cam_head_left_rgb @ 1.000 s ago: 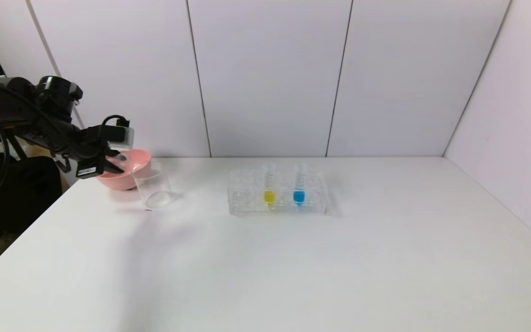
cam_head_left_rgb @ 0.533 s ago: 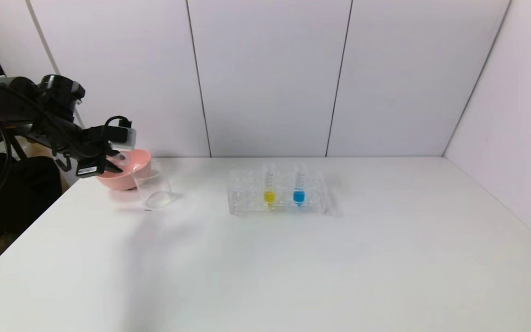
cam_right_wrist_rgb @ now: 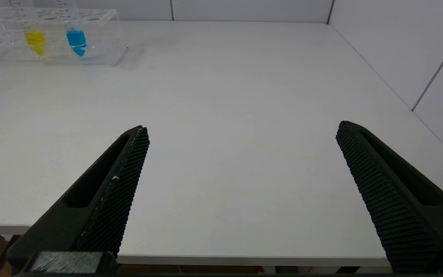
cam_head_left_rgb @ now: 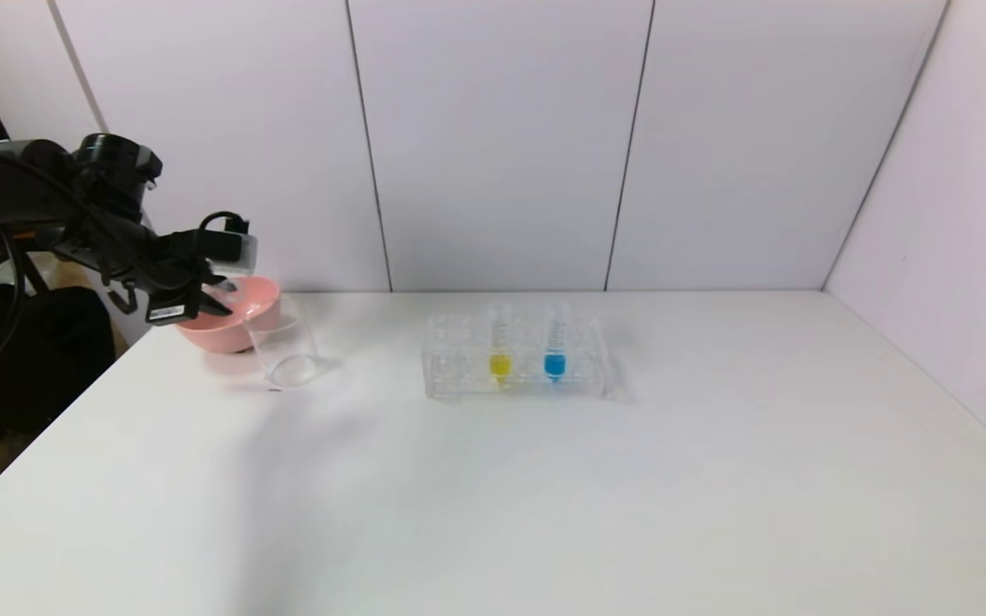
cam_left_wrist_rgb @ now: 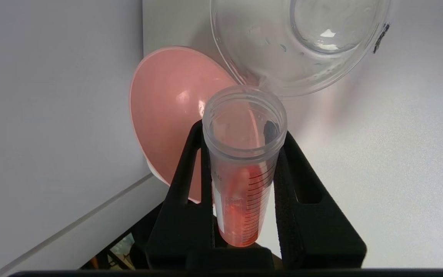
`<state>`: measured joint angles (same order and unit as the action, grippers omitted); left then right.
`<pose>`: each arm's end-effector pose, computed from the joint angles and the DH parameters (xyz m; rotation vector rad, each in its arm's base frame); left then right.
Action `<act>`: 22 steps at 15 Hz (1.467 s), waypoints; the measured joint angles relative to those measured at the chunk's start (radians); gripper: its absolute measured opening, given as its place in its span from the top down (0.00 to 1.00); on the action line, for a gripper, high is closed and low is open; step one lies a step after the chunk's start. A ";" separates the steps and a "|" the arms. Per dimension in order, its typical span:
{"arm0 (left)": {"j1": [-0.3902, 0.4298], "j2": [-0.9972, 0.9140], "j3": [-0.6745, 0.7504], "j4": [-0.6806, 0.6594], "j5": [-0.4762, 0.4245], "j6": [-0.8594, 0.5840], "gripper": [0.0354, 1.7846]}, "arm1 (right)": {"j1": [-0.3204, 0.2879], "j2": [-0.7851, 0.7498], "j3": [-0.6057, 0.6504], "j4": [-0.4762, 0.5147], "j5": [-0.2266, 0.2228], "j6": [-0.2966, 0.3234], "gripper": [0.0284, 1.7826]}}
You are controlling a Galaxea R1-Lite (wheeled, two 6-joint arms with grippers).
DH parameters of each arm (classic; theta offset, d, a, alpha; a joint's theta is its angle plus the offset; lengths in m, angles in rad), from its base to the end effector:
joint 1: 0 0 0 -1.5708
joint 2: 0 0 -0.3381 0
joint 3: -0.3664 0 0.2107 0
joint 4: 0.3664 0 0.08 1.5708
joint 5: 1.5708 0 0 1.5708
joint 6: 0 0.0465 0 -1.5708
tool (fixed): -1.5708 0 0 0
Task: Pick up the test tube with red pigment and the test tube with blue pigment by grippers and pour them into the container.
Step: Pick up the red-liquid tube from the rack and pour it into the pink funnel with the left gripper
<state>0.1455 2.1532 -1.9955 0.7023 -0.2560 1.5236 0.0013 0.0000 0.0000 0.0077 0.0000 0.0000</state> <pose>0.4703 0.0570 0.2313 1.2546 0.5781 -0.7051 -0.0149 0.0000 0.0745 0.0000 0.0077 0.0013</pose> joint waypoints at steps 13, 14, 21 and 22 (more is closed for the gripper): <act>-0.024 -0.006 -0.008 -0.013 0.050 -0.001 0.76 | 0.000 0.000 0.000 0.000 0.000 0.000 0.00; -0.026 -0.006 -0.008 -0.013 0.051 -0.001 0.76 | 0.000 0.000 0.000 0.000 0.000 0.000 0.00; -0.032 -0.005 -0.007 -0.013 0.089 -0.001 0.76 | 0.000 0.000 0.000 0.000 0.000 0.000 0.00; -0.035 -0.005 -0.007 -0.013 0.107 -0.001 0.76 | 0.000 0.000 0.000 0.000 0.000 0.000 0.00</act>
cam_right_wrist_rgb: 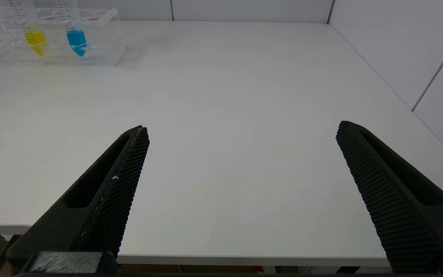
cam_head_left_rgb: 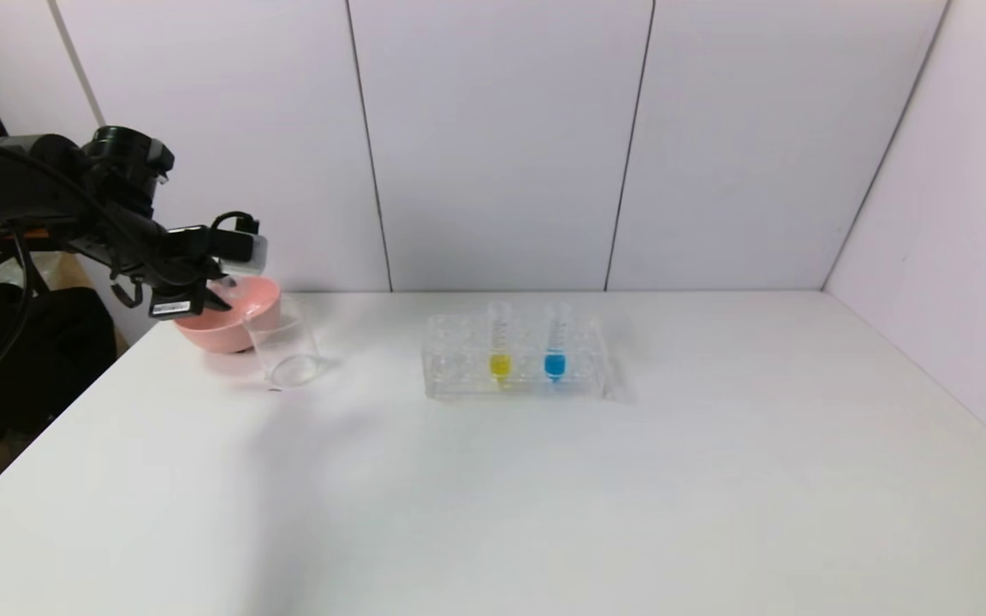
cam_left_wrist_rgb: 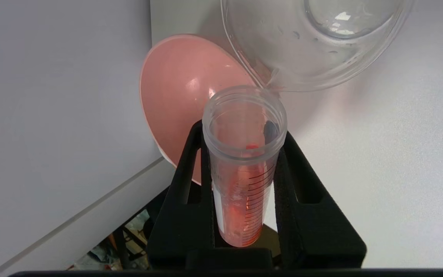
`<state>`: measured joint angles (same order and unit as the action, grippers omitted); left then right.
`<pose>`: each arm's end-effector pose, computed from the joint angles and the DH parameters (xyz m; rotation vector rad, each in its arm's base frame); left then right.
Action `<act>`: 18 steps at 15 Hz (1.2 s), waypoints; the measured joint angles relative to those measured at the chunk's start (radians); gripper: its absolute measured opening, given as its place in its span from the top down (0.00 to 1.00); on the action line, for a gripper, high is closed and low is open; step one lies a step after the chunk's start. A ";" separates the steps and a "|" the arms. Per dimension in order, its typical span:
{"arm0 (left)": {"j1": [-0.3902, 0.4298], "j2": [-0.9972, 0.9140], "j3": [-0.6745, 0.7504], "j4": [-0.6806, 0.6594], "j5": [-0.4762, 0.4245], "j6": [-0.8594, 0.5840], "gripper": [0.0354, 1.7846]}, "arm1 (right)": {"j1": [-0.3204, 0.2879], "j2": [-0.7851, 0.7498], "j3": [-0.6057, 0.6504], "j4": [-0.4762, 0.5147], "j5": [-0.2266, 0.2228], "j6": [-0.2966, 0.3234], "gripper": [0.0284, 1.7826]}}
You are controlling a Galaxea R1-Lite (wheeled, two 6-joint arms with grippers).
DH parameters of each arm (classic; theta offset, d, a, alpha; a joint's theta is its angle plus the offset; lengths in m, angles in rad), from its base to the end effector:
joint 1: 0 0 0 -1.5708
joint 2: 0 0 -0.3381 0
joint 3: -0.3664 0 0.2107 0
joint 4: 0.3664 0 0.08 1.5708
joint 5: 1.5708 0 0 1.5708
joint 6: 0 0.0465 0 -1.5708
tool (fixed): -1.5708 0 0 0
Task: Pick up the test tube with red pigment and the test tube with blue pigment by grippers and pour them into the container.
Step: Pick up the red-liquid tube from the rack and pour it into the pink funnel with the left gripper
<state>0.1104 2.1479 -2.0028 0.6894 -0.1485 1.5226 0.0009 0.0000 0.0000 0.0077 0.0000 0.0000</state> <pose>0.4725 0.0455 0.2362 1.3214 0.6218 -0.6462 -0.0149 0.0000 0.0745 0.0000 0.0077 0.0009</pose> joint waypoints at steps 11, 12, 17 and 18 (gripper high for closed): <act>-0.014 -0.007 -0.010 0.100 0.013 -0.006 0.76 | 0.000 0.000 0.000 0.000 0.000 0.000 0.00; -0.015 -0.008 -0.011 0.100 0.013 -0.006 0.76 | 0.000 0.000 0.000 0.000 0.000 0.000 0.00; -0.014 -0.008 -0.012 0.102 0.020 -0.009 0.76 | 0.000 0.000 0.000 0.000 0.000 0.000 0.00; -0.015 -0.007 -0.012 0.104 0.020 -0.009 0.76 | 0.000 0.000 0.000 0.000 0.000 0.000 0.00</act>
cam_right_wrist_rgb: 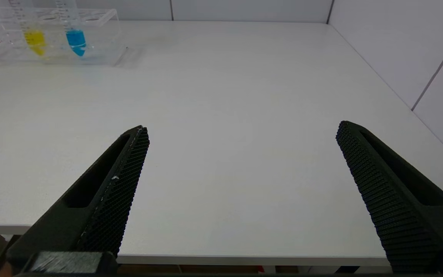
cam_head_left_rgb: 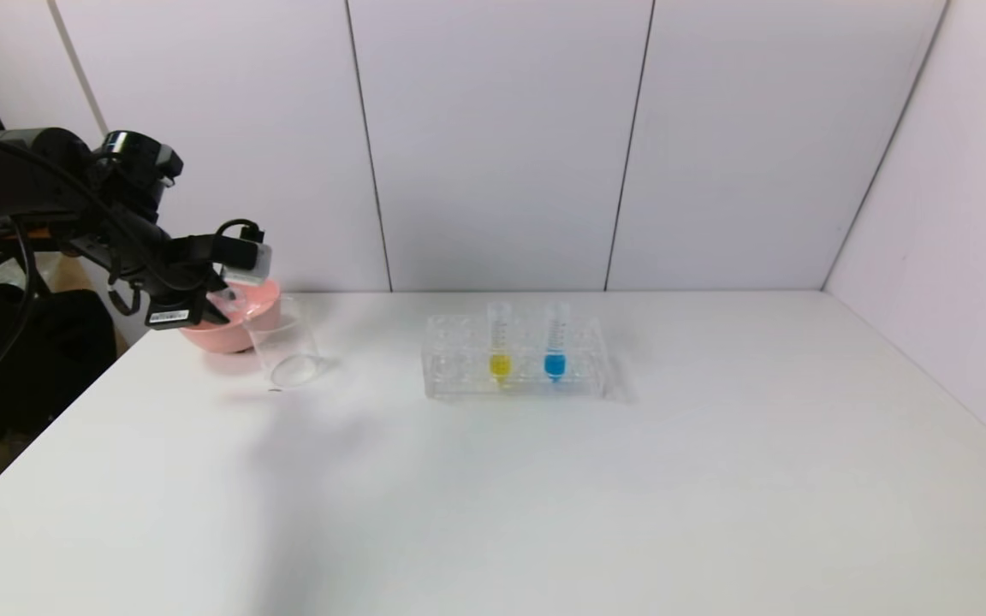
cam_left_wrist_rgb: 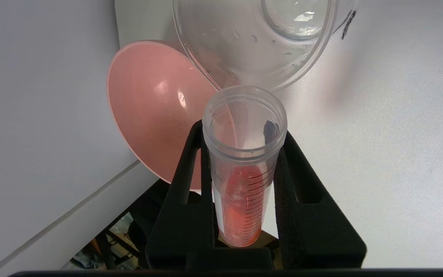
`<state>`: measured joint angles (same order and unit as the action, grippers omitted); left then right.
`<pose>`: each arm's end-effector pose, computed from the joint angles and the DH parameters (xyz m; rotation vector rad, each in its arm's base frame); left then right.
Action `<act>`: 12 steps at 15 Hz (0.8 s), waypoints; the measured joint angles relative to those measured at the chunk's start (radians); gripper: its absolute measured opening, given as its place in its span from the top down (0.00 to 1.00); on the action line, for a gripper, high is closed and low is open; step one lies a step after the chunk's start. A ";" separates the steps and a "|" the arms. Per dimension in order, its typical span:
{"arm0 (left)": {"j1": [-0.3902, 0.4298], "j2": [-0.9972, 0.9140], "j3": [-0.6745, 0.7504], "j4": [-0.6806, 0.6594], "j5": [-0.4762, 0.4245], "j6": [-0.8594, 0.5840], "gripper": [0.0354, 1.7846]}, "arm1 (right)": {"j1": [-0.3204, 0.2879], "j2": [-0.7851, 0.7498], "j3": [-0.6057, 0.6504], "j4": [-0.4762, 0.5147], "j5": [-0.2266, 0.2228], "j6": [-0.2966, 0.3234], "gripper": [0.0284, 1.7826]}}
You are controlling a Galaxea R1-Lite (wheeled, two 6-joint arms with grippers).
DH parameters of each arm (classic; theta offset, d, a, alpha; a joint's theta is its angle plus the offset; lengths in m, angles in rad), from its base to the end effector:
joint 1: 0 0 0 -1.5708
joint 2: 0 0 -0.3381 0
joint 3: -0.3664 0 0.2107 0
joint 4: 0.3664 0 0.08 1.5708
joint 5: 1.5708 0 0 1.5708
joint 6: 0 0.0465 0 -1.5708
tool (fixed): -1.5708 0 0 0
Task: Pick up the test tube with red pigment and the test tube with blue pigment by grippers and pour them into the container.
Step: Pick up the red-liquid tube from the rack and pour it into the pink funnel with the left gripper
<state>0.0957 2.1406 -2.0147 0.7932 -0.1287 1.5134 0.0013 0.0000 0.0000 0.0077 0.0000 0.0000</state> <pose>0.4620 0.0384 0.2346 1.2972 0.6951 -0.7019 -0.0149 0.0000 0.0745 0.0000 0.0077 0.0013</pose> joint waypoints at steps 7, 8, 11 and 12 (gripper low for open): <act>-0.001 0.001 -0.001 0.012 0.023 -0.001 0.76 | 0.000 0.000 0.000 0.000 0.000 0.000 0.00; -0.003 0.001 -0.001 0.013 0.025 -0.001 0.76 | 0.000 0.000 0.000 0.000 0.000 0.000 0.00; -0.004 0.000 -0.001 0.016 0.027 -0.003 0.76 | 0.000 0.000 0.000 0.000 0.000 0.000 0.00; -0.005 0.000 -0.001 0.019 0.032 -0.005 0.76 | 0.000 0.000 0.000 0.000 0.000 0.000 0.00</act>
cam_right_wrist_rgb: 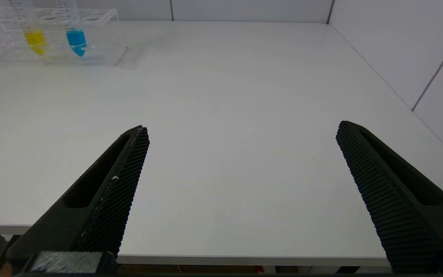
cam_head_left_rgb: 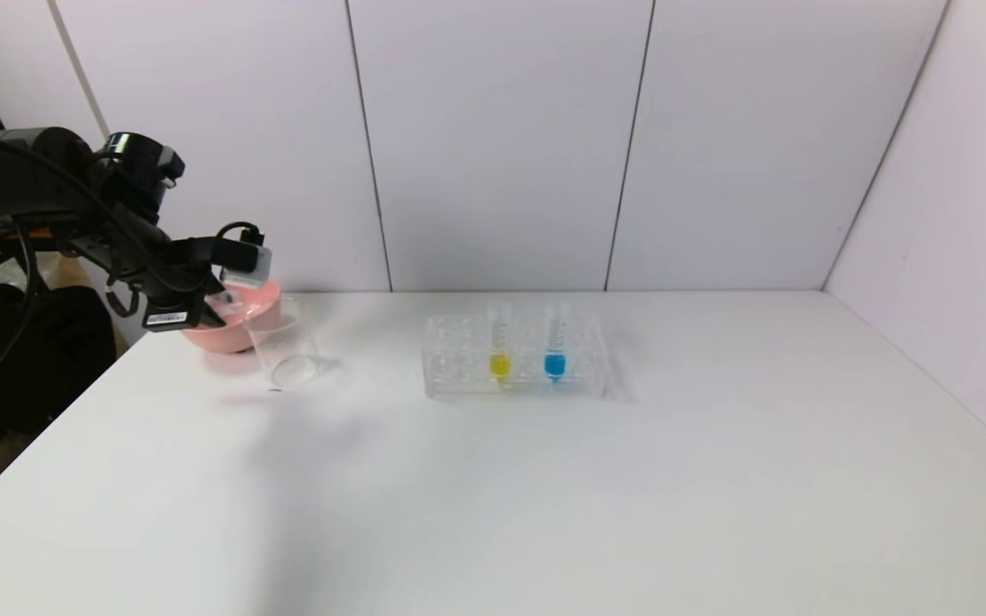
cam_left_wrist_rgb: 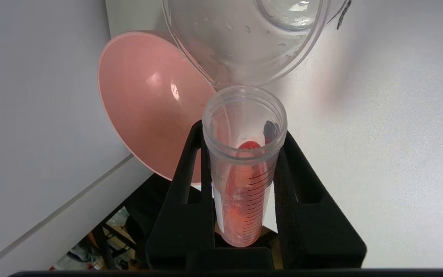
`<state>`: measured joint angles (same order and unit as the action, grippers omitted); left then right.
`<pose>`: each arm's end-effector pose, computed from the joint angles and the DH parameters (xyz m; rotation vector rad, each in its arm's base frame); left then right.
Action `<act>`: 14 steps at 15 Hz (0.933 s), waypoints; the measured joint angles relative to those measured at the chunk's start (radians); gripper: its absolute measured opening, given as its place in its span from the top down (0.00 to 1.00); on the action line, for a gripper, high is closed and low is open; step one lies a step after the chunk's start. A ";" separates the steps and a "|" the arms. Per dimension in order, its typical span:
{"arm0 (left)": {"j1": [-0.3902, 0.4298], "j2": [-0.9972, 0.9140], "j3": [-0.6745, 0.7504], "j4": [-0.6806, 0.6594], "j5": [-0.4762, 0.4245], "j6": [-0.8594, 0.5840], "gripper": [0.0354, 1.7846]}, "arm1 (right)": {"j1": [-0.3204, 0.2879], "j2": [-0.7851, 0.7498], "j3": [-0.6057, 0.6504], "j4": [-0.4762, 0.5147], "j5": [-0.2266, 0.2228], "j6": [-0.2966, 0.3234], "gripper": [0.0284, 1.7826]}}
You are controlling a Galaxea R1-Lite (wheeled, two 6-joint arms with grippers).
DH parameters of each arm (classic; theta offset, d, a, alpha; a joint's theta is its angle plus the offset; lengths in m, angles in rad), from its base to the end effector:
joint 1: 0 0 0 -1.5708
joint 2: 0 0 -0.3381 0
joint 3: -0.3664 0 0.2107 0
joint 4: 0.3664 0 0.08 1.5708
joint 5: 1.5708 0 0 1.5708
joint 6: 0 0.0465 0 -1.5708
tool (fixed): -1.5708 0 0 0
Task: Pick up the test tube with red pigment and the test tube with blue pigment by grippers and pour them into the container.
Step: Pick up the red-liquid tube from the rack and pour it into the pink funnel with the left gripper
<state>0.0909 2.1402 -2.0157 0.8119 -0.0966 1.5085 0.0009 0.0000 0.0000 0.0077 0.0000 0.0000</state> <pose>0.4602 0.0374 0.2335 1.3031 0.7314 -0.6951 -0.0149 0.0000 0.0745 0.0000 0.0077 0.0009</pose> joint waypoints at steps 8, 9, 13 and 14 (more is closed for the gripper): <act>-0.012 -0.003 0.000 0.001 0.051 -0.012 0.76 | 0.000 0.000 0.000 0.000 0.000 0.000 0.00; -0.016 -0.003 0.000 0.001 0.063 -0.021 0.76 | 0.000 0.000 0.000 0.000 0.000 0.000 0.00; -0.027 0.000 0.000 0.001 0.103 -0.029 0.76 | 0.000 0.000 0.000 0.000 0.000 0.000 0.00; -0.028 0.000 0.000 0.001 0.110 -0.030 0.76 | 0.000 0.000 0.000 0.000 0.000 0.000 0.00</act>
<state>0.0630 2.1402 -2.0153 0.8126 0.0134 1.4787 0.0013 0.0000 0.0000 0.0077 0.0000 0.0000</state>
